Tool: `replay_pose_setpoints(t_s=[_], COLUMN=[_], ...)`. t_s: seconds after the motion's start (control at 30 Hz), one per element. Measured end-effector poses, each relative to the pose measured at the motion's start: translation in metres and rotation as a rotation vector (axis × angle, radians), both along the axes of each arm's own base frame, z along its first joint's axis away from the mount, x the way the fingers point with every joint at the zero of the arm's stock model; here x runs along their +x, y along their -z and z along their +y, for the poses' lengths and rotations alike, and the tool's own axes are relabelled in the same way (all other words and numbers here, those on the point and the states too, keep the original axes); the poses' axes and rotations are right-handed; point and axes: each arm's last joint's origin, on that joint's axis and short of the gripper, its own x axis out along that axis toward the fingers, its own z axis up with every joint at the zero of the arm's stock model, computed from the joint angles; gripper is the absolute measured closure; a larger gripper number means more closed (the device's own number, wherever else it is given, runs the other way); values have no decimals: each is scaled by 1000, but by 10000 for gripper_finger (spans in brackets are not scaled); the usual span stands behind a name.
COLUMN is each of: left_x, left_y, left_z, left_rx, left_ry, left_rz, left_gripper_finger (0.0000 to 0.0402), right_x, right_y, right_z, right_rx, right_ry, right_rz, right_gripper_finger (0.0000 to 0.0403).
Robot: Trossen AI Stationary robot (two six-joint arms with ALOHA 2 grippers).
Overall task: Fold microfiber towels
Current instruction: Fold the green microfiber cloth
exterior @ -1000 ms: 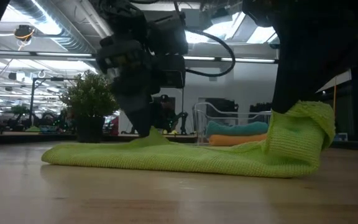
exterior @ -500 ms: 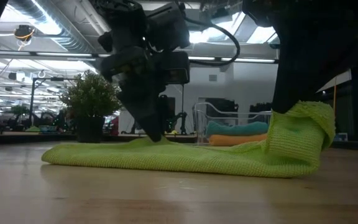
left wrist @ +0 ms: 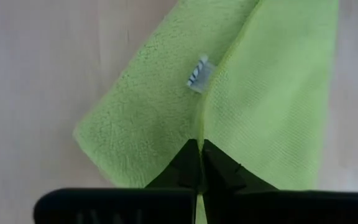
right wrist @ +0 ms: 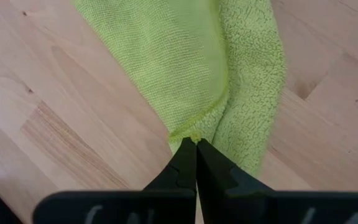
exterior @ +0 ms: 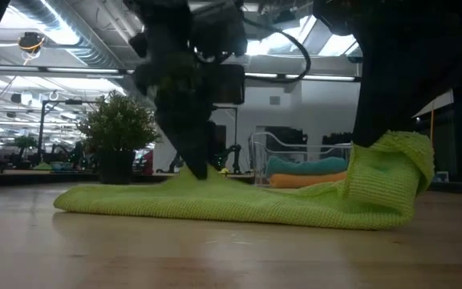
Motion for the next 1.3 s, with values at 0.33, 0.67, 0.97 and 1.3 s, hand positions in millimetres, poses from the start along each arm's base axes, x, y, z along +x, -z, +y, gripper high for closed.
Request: replay_pose_setpoints(t_s=[0.33,0.67,0.97,1.3], left_x=[-13,-60,-110,-131], left_y=[-100,-191,-227,-235], left_z=[-20,-31,-39,-71], left_rx=[144,314,313,220], left_ry=[5,-202,-402,-441], left_rz=[-22,-139,-230,-295], left_gripper_finger=[401,401,401,401], right_x=[0,-5,-15,-13], right_y=[-45,-116,-182,-206], right_z=[1,-8,-22,-31], right_rx=[-3,-196,-377,-341], right_ry=[-63,-76,-118,-186], right_rz=[71,12,-107,-125], right_gripper_finger=[402,402,402,402])
